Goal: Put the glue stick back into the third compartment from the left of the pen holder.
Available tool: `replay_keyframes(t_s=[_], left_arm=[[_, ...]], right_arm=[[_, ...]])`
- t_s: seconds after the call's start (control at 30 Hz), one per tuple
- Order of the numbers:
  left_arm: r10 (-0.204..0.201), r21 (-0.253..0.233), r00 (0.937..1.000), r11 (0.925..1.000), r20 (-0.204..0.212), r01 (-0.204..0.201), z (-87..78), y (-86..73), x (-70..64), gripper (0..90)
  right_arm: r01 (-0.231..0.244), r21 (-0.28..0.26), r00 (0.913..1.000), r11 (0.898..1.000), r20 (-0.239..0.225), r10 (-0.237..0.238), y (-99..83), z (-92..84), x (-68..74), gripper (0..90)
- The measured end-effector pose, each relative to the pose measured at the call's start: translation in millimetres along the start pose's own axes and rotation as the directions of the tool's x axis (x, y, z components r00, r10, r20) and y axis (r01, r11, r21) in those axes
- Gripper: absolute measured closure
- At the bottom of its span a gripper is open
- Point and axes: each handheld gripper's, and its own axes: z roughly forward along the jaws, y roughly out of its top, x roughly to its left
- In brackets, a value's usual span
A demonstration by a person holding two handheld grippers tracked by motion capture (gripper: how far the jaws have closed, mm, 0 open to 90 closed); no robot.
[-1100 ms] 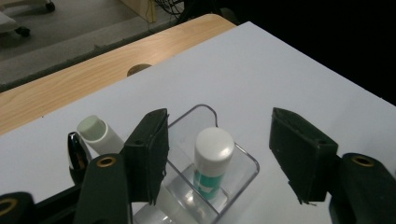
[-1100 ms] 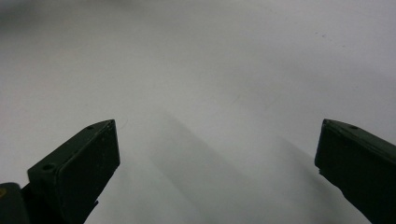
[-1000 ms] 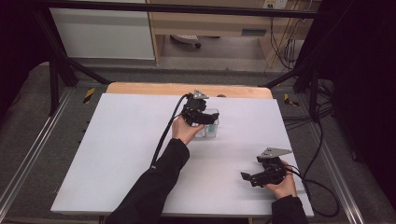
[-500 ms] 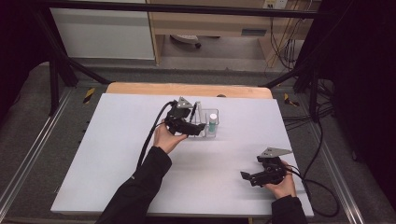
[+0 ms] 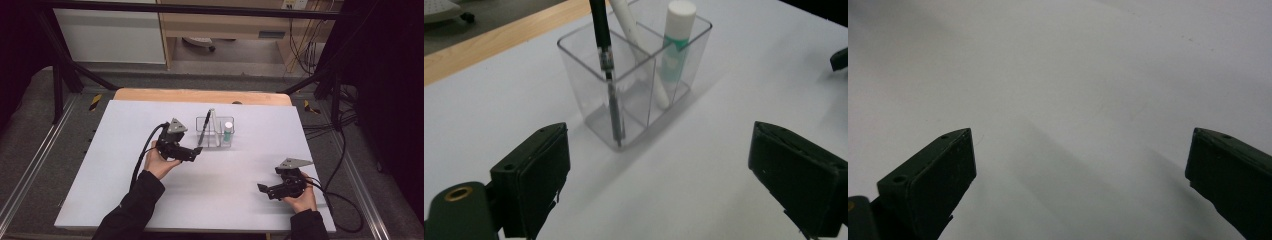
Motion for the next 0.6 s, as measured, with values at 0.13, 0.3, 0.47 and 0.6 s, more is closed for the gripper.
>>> replay_keyframes(t_s=[0.13, 0.3, 0.47, 0.6], left_arm=[[-0.017, 0.002, 0.9999, 0.9999, 0.001, 0.017, -8.4, -21.6, 2.6, 9.1], [-0.034, 0.012, 0.9994, 0.9994, -0.007, 0.034, -19.9, -44.4, 8.2, 9.1], [-0.058, -0.001, 0.9983, 0.9983, -0.001, 0.058, -31.3, -61.9, 13.1, 9.3], [-0.069, 0.002, 0.9976, 0.9976, 0.0, 0.069, -37.6, -79.4, 17.9, 9.6]], right_arm=[[0.001, 0.0, 1.0, 1.0, 0.0, -0.001, 0.0, 0.1, -0.1, 0.3], [0.001, -0.001, 1.0, 1.0, 0.001, -0.001, -0.1, 0.7, 0.0, 0.3], [0.001, 0.008, 1.0, 1.0, 0.003, -0.001, -0.3, 1.4, 0.2, 0.4], [0.0, 0.011, 1.0, 1.0, 0.0, 0.0, -0.4, 1.2, 0.8, 0.3]])
